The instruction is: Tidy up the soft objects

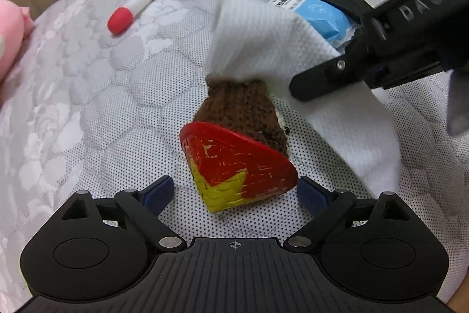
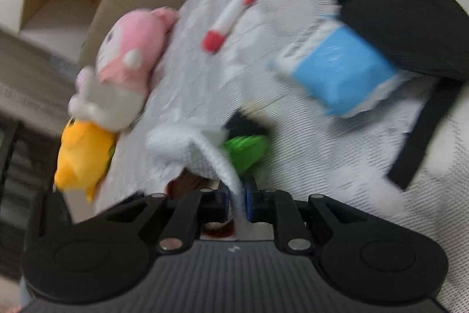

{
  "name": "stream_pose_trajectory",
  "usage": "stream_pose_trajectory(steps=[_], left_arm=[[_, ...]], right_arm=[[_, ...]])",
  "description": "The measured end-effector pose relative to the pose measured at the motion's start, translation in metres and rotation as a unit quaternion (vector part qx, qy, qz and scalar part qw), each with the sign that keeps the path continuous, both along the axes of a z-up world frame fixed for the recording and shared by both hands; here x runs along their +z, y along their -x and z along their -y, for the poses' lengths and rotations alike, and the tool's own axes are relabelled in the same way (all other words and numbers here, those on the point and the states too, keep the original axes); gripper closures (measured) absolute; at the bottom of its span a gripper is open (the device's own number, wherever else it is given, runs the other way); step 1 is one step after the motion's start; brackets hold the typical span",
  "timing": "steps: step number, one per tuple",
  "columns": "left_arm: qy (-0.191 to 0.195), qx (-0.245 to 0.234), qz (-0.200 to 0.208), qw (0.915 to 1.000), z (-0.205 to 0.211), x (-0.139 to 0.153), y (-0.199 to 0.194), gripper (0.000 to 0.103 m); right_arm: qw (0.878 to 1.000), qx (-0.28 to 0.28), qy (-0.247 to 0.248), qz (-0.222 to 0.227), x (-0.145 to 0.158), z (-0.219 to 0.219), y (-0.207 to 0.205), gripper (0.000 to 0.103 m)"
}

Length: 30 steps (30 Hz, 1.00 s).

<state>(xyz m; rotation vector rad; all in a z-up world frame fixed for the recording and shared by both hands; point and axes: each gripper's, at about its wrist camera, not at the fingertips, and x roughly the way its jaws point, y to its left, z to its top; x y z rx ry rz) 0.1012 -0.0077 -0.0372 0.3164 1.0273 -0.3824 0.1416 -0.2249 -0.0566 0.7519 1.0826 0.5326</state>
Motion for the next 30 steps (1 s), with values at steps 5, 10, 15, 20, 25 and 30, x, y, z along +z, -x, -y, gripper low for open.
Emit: stream_pose_trajectory(steps=[5, 10, 15, 20, 25, 30], left_arm=[[0.012, -0.001, 0.004, 0.9999, 0.0, 0.009, 0.003, 0.008], [0.028, -0.026, 0.03, 0.9988, 0.009, 0.036, -0.004, 0.005], [-0.024, -0.075, 0.031, 0.9964, 0.033, 0.04, -0.038, 0.005], [-0.032, -0.119, -0.012, 0.9923, 0.058, 0.031, -0.073, 0.005], [-0.033, -0.145, -0.001, 0.9889, 0.068, 0.024, -0.076, 0.052], [0.05, -0.144, 0.044, 0.9873, 0.055, 0.055, -0.053, 0.061]], right_arm=[[0.999, -0.04, 0.015, -0.029, -0.017, 0.014, -0.014, 0.09], [0.996, -0.053, 0.063, -0.028, -0.022, 0.018, -0.017, 0.091], [0.994, -0.061, 0.092, -0.001, -0.014, 0.018, -0.014, 0.091], [0.995, -0.079, 0.061, 0.018, -0.001, 0.037, -0.011, 0.091], [0.993, -0.097, 0.053, 0.036, 0.009, 0.053, -0.012, 0.091], [0.994, -0.104, 0.001, 0.025, 0.009, 0.065, -0.013, 0.091]])
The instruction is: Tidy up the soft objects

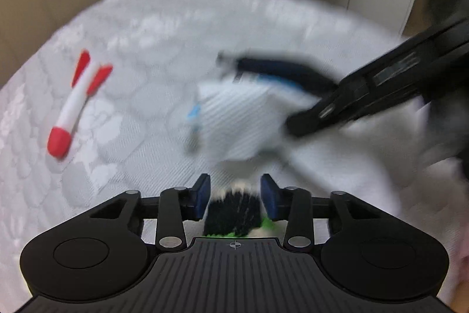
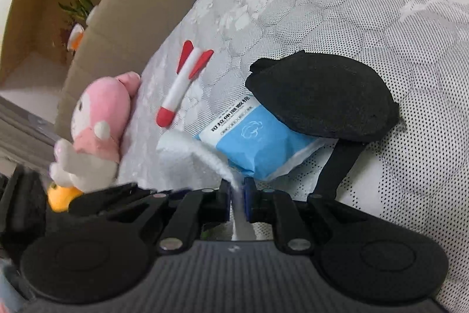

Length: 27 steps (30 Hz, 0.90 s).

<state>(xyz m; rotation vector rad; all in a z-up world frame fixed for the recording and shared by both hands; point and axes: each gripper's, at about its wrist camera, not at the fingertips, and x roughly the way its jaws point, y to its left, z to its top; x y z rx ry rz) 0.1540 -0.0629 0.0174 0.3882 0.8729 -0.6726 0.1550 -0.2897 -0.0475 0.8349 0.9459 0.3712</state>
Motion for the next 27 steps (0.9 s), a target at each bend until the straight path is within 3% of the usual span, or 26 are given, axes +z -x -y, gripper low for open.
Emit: stream_pose_trajectory(steps=[2, 4, 6, 8, 10, 11, 13, 16, 19, 22, 25, 27], left_arm=[[0.031, 0.001, 0.028, 0.9991, -0.007, 0.014, 0.018, 0.057], [0.018, 0.0, 0.047, 0.9987, -0.011, 0.015, 0.035, 0.053], [-0.01, 0.003, 0.041, 0.9991, -0.015, 0.003, 0.044, 0.048], [-0.031, 0.012, 0.026, 0.9991, -0.02, -0.01, 0.046, 0.04], [-0.008, 0.031, 0.009, 0.9994, -0.027, -0.011, 0.046, 0.034], [0.002, 0.036, -0.001, 0.9994, -0.03, -0.011, 0.045, 0.025], [0.008, 0.038, -0.011, 0.9992, -0.034, -0.009, 0.045, 0.013], [-0.01, 0.024, -0.017, 0.9995, -0.032, -0.015, 0.049, 0.012], [-0.017, 0.007, -0.028, 0.9994, -0.03, -0.023, 0.057, 0.01], [-0.023, -0.004, -0.039, 0.999, -0.027, -0.031, 0.063, 0.01], [-0.03, -0.007, -0.04, 0.9987, -0.026, -0.038, 0.067, 0.009], [-0.026, 0.001, -0.043, 0.9987, -0.029, -0.038, 0.065, 0.009]], right_arm=[[0.999, 0.011, -0.053, 0.004, 0.006, 0.002, 0.002, 0.091], [0.995, 0.032, -0.094, 0.014, 0.013, -0.002, 0.006, 0.091], [0.994, 0.051, -0.099, 0.021, 0.018, -0.012, 0.009, 0.091], [0.995, 0.063, -0.073, 0.02, 0.017, -0.026, 0.011, 0.091], [0.996, 0.07, -0.05, -0.007, 0.006, -0.036, 0.01, 0.091], [0.996, 0.073, -0.04, -0.023, 0.0, -0.04, 0.01, 0.091], [0.997, 0.069, 0.025, -0.037, -0.007, -0.046, 0.011, 0.09], [0.99, 0.07, 0.123, -0.009, -0.005, -0.052, 0.019, 0.076], [0.988, 0.062, 0.144, 0.005, -0.002, -0.05, 0.018, 0.072], [0.989, 0.084, 0.123, 0.025, -0.002, -0.054, 0.009, 0.054], [0.982, 0.118, 0.142, 0.043, -0.004, -0.073, -0.002, 0.059], [0.975, 0.109, 0.183, 0.069, 0.002, -0.082, 0.003, 0.079]])
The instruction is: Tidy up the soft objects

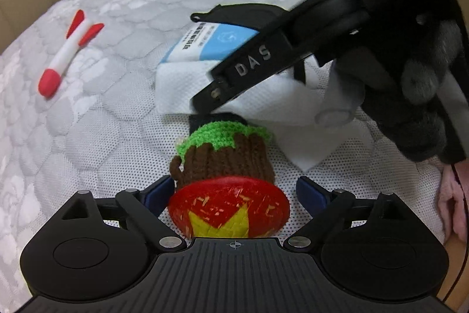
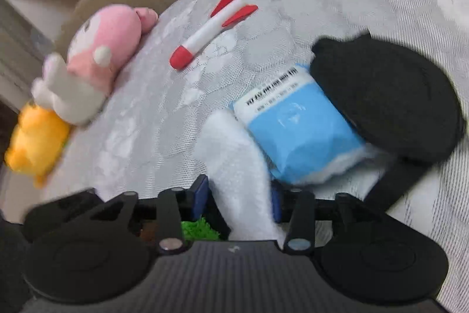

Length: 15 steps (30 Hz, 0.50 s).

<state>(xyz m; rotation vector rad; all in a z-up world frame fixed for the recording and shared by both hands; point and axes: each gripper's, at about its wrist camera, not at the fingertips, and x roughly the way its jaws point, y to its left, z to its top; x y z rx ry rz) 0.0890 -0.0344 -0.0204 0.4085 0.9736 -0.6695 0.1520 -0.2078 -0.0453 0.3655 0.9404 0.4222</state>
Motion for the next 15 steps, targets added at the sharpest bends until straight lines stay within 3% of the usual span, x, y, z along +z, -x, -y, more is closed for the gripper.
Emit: stream_pose_trajectory(steps=[2, 8, 11, 13, 15], left_arm=[[0.015, 0.014, -0.008, 0.9998, -0.006, 0.004, -0.002, 0.009], [0.036, 0.034, -0.025, 0.9985, -0.001, 0.019, -0.023, 0.007], [-0.012, 0.007, -0.043, 0.999, 0.022, 0.012, -0.043, 0.006], [-0.071, -0.018, -0.063, 0.9953, 0.042, -0.002, -0.057, 0.006], [-0.092, -0.024, -0.092, 0.9912, 0.052, -0.013, -0.069, 0.006]], right_arm=[[1.0, -0.019, -0.005, 0.01, 0.007, 0.008, 0.007, 0.095], [0.99, -0.062, -0.127, -0.021, 0.022, 0.06, 0.013, 0.095], [0.988, -0.078, -0.132, -0.017, 0.024, 0.071, 0.007, 0.094], [0.989, -0.082, -0.119, -0.013, 0.023, 0.073, 0.006, 0.094], [0.99, -0.081, -0.114, -0.016, 0.02, 0.074, 0.006, 0.094]])
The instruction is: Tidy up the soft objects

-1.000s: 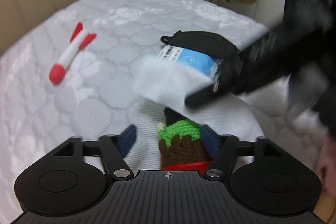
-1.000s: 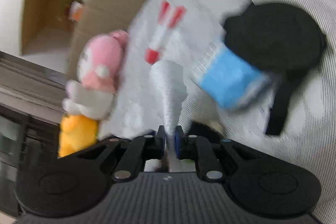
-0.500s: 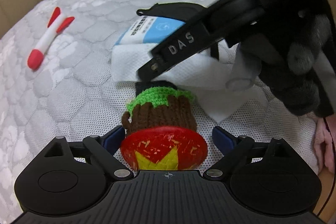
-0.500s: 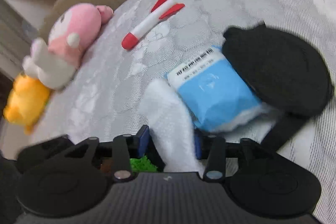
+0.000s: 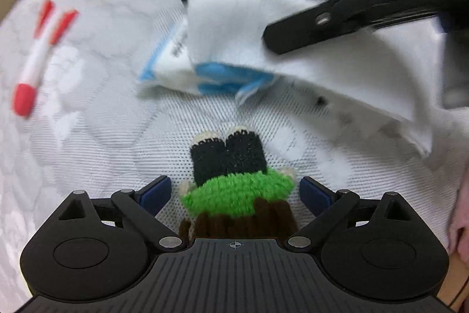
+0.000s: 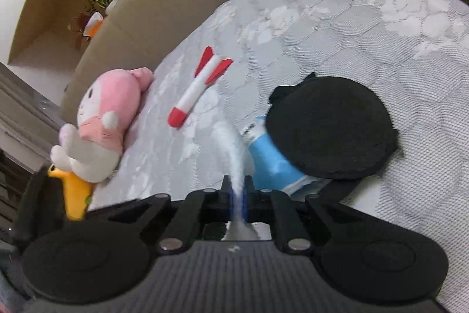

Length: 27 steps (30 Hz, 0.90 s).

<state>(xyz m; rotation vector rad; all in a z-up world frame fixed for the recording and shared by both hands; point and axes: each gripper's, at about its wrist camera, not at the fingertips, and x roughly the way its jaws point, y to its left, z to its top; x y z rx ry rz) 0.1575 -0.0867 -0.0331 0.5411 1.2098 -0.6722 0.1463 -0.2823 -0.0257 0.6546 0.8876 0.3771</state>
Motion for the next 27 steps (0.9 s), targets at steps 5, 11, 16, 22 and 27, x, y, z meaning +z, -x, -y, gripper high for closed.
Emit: stream_pose_trajectory(steps=[5, 11, 16, 22, 27], left_arm=[[0.027, -0.02, 0.022, 0.9992, 0.015, 0.019, -0.007, 0.034], [0.118, -0.016, 0.162, 0.9796, -0.005, 0.074, 0.027, 0.035], [0.094, -0.032, 0.153, 0.9832, -0.018, 0.053, 0.062, 0.031], [0.095, 0.006, 0.117, 0.9886, -0.037, 0.036, 0.065, 0.03], [0.094, 0.016, 0.11, 0.9893, -0.047, 0.034, 0.063, 0.03]], right_arm=[[1.0, -0.015, 0.006, -0.006, -0.006, 0.011, -0.001, 0.094], [0.998, -0.03, -0.049, 0.01, 0.008, 0.028, 0.002, 0.094], [0.992, 0.022, -0.119, 0.028, 0.026, 0.012, 0.015, 0.094], [0.988, 0.115, -0.105, 0.01, 0.02, -0.042, 0.029, 0.092], [0.992, 0.117, -0.039, -0.029, -0.005, -0.058, 0.029, 0.093]])
